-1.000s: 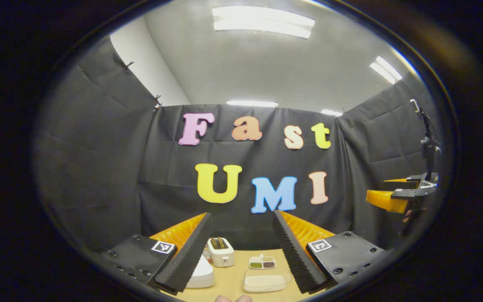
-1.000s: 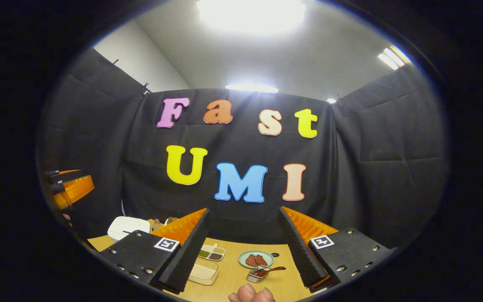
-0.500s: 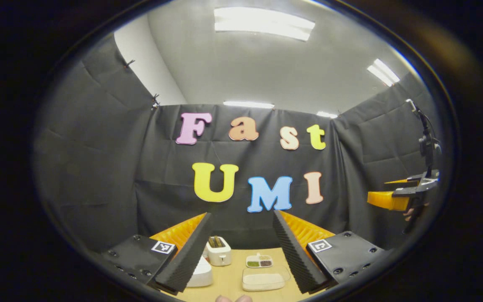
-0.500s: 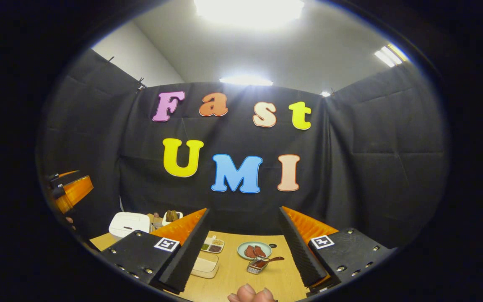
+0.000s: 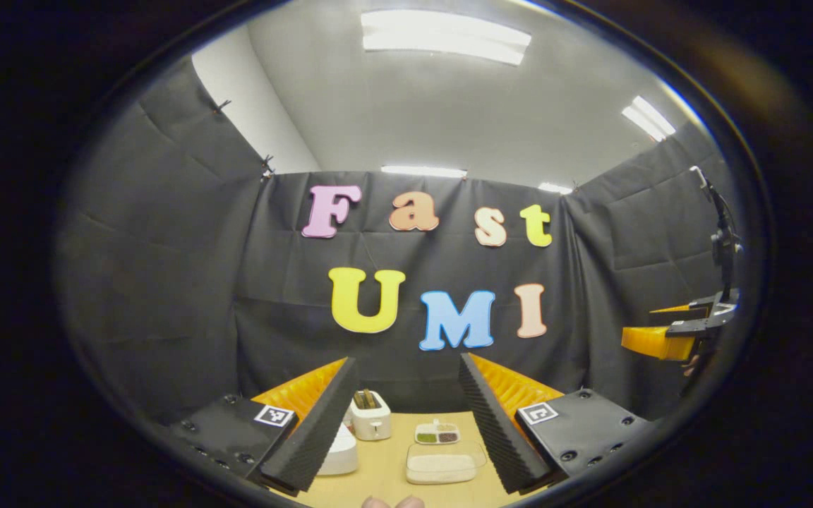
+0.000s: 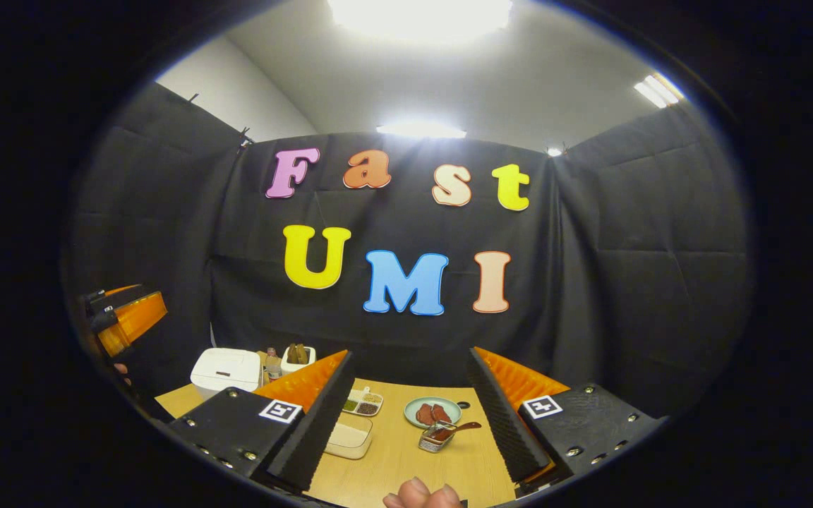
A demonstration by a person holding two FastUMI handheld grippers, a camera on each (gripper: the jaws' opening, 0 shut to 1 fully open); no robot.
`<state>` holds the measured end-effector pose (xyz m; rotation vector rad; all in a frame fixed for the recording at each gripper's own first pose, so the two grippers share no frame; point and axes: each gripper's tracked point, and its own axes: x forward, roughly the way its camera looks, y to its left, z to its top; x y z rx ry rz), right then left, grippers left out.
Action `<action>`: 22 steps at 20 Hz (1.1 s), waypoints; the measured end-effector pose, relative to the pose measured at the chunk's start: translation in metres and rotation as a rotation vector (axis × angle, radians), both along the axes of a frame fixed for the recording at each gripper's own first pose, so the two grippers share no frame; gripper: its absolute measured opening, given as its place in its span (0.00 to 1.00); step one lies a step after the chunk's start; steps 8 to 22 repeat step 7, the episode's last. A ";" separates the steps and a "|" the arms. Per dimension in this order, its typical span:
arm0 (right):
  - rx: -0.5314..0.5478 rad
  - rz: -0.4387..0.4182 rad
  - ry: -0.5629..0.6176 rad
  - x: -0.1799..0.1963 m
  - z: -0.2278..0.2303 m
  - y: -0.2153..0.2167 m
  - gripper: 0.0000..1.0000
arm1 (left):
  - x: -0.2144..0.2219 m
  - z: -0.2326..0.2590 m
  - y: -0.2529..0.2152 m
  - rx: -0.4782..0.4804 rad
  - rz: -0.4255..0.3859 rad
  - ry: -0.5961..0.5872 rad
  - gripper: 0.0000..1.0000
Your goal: Close the left gripper, press the button to open the rice cooker; take a wooden spoon from the chopstick holder with the right hand, scoop a spoonful of rice and pour it into the rice cooker, then put the wooden spoon back into the chopstick holder.
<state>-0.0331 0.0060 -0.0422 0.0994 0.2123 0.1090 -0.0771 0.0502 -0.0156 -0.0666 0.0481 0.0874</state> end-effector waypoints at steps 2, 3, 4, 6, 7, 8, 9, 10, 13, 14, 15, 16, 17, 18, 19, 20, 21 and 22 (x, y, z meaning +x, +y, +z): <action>-0.012 0.016 0.004 0.008 -0.005 -0.013 0.98 | -0.002 0.002 -0.010 -0.002 0.033 0.018 1.00; 0.002 0.019 -0.016 0.012 -0.002 -0.020 0.98 | -0.001 0.003 -0.025 -0.003 0.030 0.013 0.99; 0.019 0.015 -0.030 0.016 -0.001 -0.030 0.95 | 0.003 0.003 -0.040 0.009 0.012 0.011 0.99; 0.047 0.034 -0.007 0.016 -0.014 -0.046 0.95 | 0.013 -0.002 -0.063 0.059 0.012 0.049 0.93; 0.055 0.039 -0.008 0.018 -0.018 -0.056 0.96 | 0.015 0.005 -0.073 0.075 0.016 0.031 0.92; 0.055 0.039 -0.008 0.018 -0.018 -0.056 0.96 | 0.015 0.005 -0.073 0.075 0.016 0.031 0.92; 0.055 0.039 -0.008 0.018 -0.018 -0.056 0.96 | 0.015 0.005 -0.073 0.075 0.016 0.031 0.92; 0.055 0.039 -0.008 0.018 -0.018 -0.056 0.96 | 0.015 0.005 -0.073 0.075 0.016 0.031 0.92; 0.055 0.039 -0.008 0.018 -0.018 -0.056 0.96 | 0.015 0.005 -0.073 0.075 0.016 0.031 0.92; 0.055 0.039 -0.008 0.018 -0.018 -0.056 0.96 | 0.015 0.005 -0.073 0.075 0.016 0.031 0.92; 0.055 0.039 -0.008 0.018 -0.018 -0.056 0.96 | 0.015 0.005 -0.073 0.075 0.016 0.031 0.92; 0.055 0.039 -0.008 0.018 -0.018 -0.056 0.96 | 0.015 0.005 -0.073 0.075 0.016 0.031 0.92; 0.055 0.039 -0.008 0.018 -0.018 -0.056 0.96 | 0.015 0.005 -0.073 0.075 0.016 0.031 0.92; 0.055 0.039 -0.008 0.018 -0.018 -0.056 0.96 | 0.015 0.005 -0.073 0.075 0.016 0.031 0.92; 0.055 0.039 -0.008 0.018 -0.018 -0.056 0.96 | 0.015 0.005 -0.073 0.075 0.016 0.031 0.92; 0.055 0.039 -0.008 0.018 -0.018 -0.056 0.96 | 0.015 0.005 -0.073 0.075 0.016 0.031 0.92; 0.055 0.039 -0.008 0.018 -0.018 -0.056 0.96 | 0.015 0.005 -0.073 0.075 0.016 0.031 0.92; 0.055 0.039 -0.008 0.018 -0.018 -0.056 0.96 | 0.015 0.005 -0.073 0.075 0.016 0.031 0.92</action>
